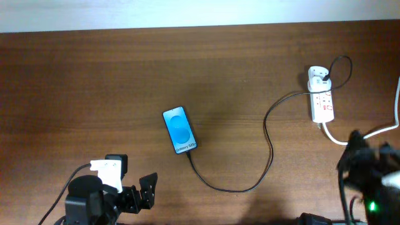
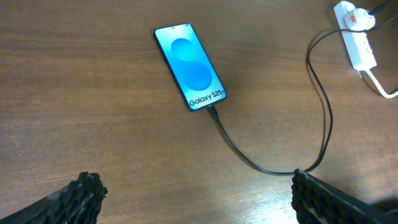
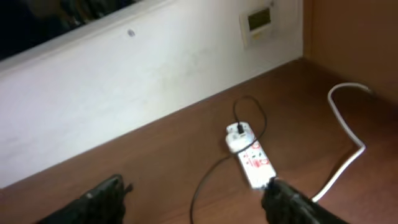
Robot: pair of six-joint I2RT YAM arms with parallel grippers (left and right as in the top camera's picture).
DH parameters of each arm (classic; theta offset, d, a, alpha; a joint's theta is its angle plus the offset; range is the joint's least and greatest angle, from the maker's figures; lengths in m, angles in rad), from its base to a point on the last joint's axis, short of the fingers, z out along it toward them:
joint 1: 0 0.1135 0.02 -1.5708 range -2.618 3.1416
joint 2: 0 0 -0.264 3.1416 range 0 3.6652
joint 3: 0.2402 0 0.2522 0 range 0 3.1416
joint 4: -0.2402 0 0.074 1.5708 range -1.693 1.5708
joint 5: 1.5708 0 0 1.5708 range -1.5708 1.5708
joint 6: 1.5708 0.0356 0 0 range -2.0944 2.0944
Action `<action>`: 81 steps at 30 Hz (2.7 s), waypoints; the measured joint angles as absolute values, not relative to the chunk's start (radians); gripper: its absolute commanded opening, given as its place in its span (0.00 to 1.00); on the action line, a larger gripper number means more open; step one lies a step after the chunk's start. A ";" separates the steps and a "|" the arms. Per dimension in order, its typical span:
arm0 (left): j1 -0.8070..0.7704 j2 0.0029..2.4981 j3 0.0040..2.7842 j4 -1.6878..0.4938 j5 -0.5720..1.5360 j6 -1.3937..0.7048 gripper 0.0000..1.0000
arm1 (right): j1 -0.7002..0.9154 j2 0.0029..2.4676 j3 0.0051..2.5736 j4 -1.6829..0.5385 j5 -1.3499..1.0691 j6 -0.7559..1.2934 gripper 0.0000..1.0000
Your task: Plug charger to phone and switch on socket
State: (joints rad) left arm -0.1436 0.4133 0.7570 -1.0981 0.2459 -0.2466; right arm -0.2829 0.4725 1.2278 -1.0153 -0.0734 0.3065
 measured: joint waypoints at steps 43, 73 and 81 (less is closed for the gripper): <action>-0.144 0.414 0.756 -1.100 0.245 -0.247 0.99 | -0.142 0.015 0.014 -0.060 -0.150 0.244 0.98; -0.092 0.017 0.017 -0.084 0.006 0.074 0.99 | -0.142 0.012 0.013 -0.062 -0.142 0.247 0.98; -0.013 0.016 0.017 -0.084 0.003 0.090 0.99 | -0.142 0.012 0.013 -0.062 -0.142 0.251 0.98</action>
State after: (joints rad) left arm -0.0132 0.0162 0.0170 -0.0845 0.0032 0.0902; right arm -0.1421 0.0120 0.0128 -0.0620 -0.1417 0.2512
